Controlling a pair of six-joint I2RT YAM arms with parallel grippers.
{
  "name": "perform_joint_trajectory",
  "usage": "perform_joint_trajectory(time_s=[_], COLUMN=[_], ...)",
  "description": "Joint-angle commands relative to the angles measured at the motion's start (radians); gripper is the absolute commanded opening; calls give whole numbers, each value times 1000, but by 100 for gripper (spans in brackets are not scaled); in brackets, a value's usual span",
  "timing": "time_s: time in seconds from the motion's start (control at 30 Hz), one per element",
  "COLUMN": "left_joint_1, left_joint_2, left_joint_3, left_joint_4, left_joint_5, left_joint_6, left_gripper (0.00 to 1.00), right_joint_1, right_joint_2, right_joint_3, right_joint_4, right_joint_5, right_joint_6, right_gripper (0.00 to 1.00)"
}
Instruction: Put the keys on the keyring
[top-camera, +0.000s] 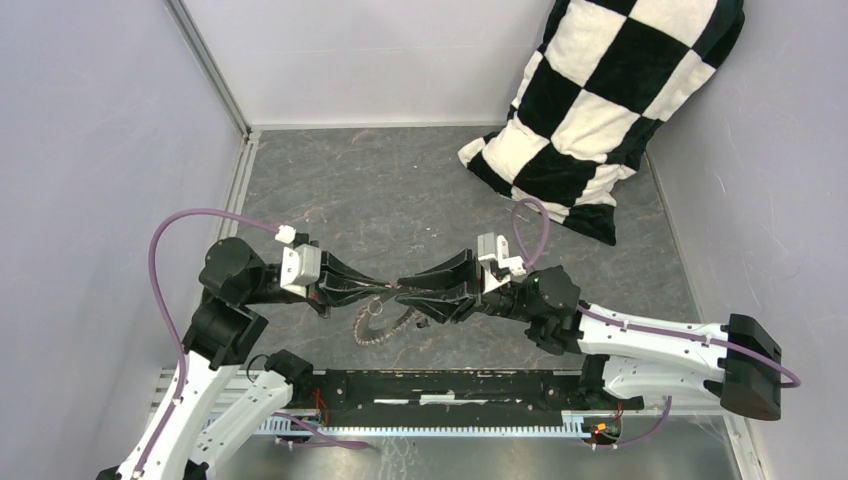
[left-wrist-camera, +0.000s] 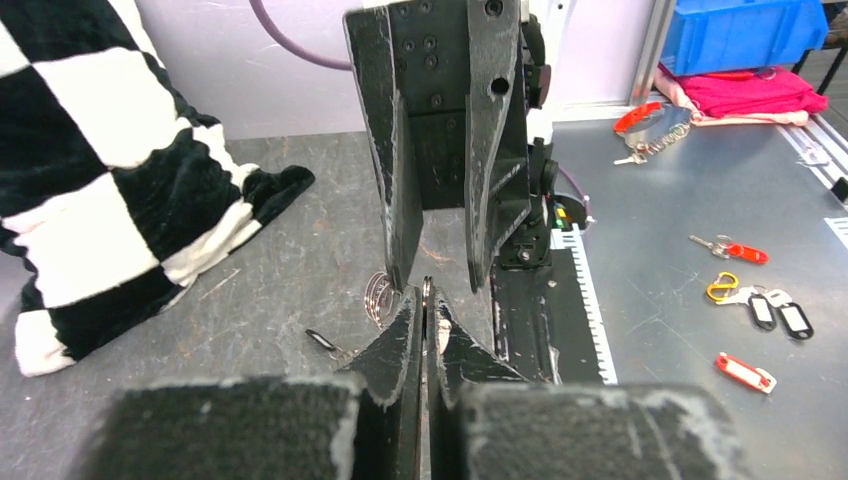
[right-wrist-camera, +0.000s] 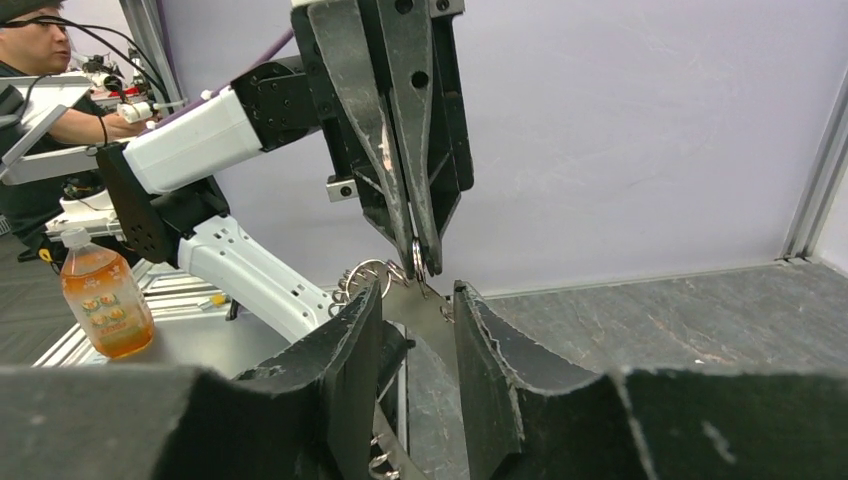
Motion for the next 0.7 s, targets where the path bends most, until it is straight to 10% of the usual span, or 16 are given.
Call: perform_joint_trajectory(time_s=[0.0,0.67], left_joint_1=[-2,-2], left_joint_2=[-16,-34], left_joint_3=[6,-14], left_joint_4=[86,86], left_joint_5=[-32,-58], left_joint_6=[-45,-36], left_gripper=[2,2], right_joint_1=[9,11], right_joint_2=[16,67], right_joint_3=[57,129], right_joint_4=[49,-63], right_joint_5=[-2,-10], right_joint_6=[18,-7], right_gripper=[37,13])
